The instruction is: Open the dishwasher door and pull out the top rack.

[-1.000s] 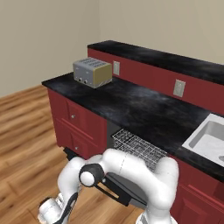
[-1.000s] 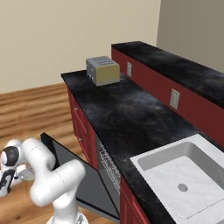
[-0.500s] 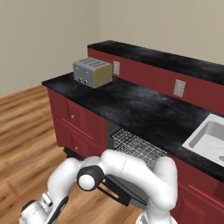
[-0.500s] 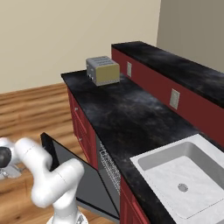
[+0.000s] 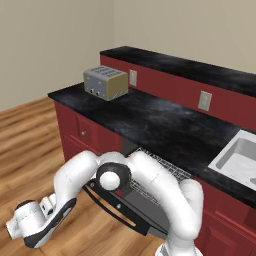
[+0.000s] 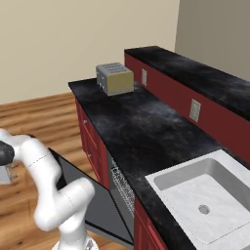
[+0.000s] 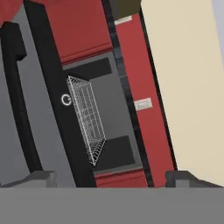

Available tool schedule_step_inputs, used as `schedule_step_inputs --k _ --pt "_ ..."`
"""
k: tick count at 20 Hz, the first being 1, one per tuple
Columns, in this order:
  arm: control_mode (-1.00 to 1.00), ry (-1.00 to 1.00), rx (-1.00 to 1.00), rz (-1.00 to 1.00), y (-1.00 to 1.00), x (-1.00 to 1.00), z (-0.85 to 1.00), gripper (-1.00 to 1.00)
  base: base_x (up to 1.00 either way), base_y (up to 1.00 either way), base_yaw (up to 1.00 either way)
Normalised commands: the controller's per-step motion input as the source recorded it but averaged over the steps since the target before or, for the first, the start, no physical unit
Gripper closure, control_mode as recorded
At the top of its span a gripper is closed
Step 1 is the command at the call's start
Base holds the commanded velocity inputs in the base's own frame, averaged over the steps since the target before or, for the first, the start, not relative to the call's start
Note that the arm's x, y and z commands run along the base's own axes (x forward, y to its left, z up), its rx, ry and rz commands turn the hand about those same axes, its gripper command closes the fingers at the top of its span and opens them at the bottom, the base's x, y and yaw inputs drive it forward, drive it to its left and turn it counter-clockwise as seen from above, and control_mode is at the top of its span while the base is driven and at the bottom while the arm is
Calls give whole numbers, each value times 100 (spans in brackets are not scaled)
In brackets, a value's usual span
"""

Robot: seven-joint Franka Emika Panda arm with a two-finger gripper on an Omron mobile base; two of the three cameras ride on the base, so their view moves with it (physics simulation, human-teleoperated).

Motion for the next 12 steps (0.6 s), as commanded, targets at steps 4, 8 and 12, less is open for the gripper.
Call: schedule_step_inputs --k 4,8,12 --pt "-100 23 29 0 -10 3 98 -100 0 0 0" --pt "-100 24 29 0 -25 17 86 -100 0 0 0" --pt "-100 25 28 0 -37 28 64 -100 0 0 0"
